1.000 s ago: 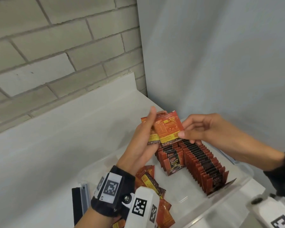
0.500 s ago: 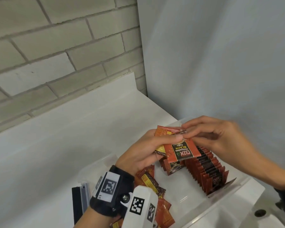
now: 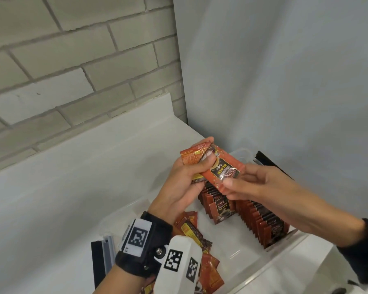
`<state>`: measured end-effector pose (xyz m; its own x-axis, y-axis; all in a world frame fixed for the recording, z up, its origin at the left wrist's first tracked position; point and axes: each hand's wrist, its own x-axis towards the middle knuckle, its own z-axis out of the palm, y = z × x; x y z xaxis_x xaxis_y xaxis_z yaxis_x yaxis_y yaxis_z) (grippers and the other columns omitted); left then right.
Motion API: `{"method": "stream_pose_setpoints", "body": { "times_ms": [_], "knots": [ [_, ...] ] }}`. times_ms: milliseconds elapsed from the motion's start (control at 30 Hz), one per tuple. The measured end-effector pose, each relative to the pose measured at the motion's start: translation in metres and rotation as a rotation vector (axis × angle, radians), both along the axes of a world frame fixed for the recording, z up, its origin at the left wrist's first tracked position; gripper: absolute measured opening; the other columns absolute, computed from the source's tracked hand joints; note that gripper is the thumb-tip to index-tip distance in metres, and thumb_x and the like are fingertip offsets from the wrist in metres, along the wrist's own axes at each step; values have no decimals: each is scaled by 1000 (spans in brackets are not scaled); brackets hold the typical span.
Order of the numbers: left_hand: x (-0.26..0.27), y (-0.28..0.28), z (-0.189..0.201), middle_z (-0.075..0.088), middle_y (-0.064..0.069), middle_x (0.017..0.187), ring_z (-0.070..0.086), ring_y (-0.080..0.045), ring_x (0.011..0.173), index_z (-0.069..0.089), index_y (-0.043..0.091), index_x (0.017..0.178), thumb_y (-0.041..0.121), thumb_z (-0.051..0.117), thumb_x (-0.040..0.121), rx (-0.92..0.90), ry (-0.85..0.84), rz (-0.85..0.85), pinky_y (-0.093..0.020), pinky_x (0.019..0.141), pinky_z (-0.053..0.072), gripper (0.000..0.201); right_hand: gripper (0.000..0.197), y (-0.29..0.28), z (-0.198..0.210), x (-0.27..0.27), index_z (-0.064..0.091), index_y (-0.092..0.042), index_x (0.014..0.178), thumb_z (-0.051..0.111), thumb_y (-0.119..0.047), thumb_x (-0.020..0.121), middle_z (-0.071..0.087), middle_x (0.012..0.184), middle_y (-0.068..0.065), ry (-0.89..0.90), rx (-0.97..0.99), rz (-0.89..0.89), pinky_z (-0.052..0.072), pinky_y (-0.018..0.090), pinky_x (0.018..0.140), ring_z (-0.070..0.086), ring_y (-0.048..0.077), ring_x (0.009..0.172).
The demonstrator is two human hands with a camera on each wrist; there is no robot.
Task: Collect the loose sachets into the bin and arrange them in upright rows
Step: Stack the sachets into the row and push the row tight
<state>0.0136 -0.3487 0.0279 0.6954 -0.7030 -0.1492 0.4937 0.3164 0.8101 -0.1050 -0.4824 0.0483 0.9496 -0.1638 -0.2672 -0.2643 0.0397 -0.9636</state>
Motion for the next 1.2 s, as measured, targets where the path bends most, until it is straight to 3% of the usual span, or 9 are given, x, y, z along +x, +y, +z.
{"method": "stream_pose_setpoints", "body": {
  "times_ms": [133, 267, 400, 467, 633, 800, 933, 1033, 1200],
  "knots": [
    [-1, 0, 2, 67, -12, 104, 64, -26, 99, 64, 13, 117, 4, 65, 74, -42, 2, 19, -38, 91, 52, 43, 32, -4, -2, 10, 67, -3, 106, 70, -18, 78, 74, 94, 14, -5, 42, -36, 57, 31, 84, 71, 24, 93],
    [0, 0, 2, 67, -6, 87, 66, -19, 82, 66, 11, 101, 15, 66, 81, -24, 27, 61, -31, 73, 56, 21, 33, -17, 5, 13, 61, 3, 108, 68, -13, 80, 73, 89, 20, 9, -19, 91, 59, 32, 79, 72, 27, 83],
    [2, 0, 1, 65, -2, 75, 64, -11, 69, 66, 9, 93, 15, 67, 78, -35, 76, 155, -25, 69, 56, 17, 5, -28, 13, 16, 66, -15, 88, 69, -14, 84, 73, 80, 5, 42, -391, 450, 54, 22, 71, 68, 15, 71],
    [1, -1, 2, 65, -2, 74, 64, -11, 68, 66, 8, 94, 13, 66, 79, -49, 88, 173, -23, 69, 55, 15, 6, -28, 9, 23, 67, -24, 86, 69, -18, 87, 70, 77, -6, 41, -671, 602, 51, 17, 69, 65, 3, 70],
    [0, -1, 2, 64, -4, 75, 63, -12, 69, 66, 8, 95, 13, 67, 78, -34, 96, 165, -24, 69, 55, 18, 7, -12, -2, 39, 66, -19, 86, 66, -11, 88, 66, 83, -5, 26, -1064, 839, 38, 4, 62, 59, 1, 72],
    [0, 0, 4, 62, -3, 74, 62, -13, 70, 64, 8, 90, 6, 63, 85, -17, 138, 170, -23, 67, 53, 6, 20, 3, -12, 50, 53, -19, 79, 57, 0, 83, 44, 71, -12, -43, -1369, 950, 31, 16, 56, 41, 4, 64],
    [0, 1, 5, 61, -4, 74, 62, -14, 70, 63, 7, 83, 1, 60, 85, -15, 159, 163, -23, 65, 53, 7, 19, 6, -20, 55, 42, -16, 80, 53, -2, 88, 52, 85, 2, -156, -1591, 928, 42, 28, 59, 46, 13, 67],
    [-1, 1, 6, 62, -5, 74, 62, -13, 69, 63, 7, 83, 0, 60, 85, -9, 169, 166, -22, 62, 54, 8, 20, 4, -19, 58, 39, -15, 81, 50, -1, 88, 44, 83, 0, -180, -1594, 925, 33, 23, 52, 36, 10, 59],
    [-2, 0, 7, 63, -5, 75, 64, -12, 68, 64, 7, 84, 1, 61, 84, 8, 189, 176, -22, 60, 54, 7, 23, 3, -23, 56, 38, -17, 80, 53, -2, 88, 49, 85, 1, -258, -1534, 969, 43, 32, 60, 52, 18, 72]
  ]
}}
